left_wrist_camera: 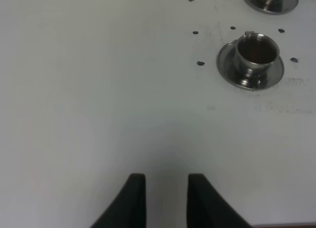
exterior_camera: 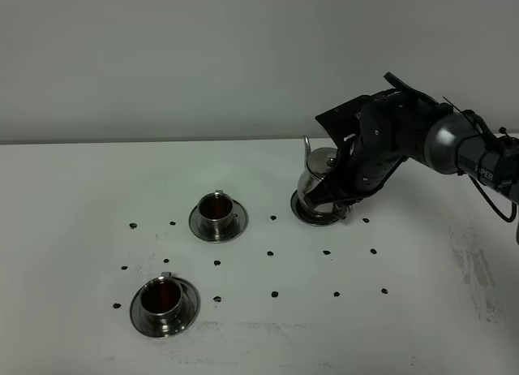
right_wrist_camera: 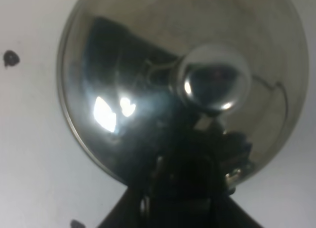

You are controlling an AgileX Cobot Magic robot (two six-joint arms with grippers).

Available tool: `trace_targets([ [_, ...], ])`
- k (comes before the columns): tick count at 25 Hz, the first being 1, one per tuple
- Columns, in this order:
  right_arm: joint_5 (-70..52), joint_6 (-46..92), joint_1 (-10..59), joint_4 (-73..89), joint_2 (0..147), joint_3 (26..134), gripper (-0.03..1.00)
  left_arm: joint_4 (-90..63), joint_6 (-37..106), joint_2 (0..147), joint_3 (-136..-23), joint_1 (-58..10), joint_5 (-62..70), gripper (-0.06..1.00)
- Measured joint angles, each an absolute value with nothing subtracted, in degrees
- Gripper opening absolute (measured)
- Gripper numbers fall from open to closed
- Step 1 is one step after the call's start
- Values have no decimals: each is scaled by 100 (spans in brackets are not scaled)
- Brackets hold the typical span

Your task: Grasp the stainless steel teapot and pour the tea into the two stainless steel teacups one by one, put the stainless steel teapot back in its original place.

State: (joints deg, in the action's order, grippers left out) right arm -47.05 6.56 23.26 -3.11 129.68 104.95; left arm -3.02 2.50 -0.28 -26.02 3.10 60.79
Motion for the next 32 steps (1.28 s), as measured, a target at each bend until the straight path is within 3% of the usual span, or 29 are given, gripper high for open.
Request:
trace_targets([
  [17,-4996,610,2326,-311,12968,10810,27,-302,250,-28,-2602,310,6079,24],
  [26,-5446,592,2326,-317,12833,11124,41,-302,250,-28,-2602,310,6079,24],
  [32,-5748,499,2326,-352,12519,11124,43,-302,250,-28,-2602,310,6079,24],
])
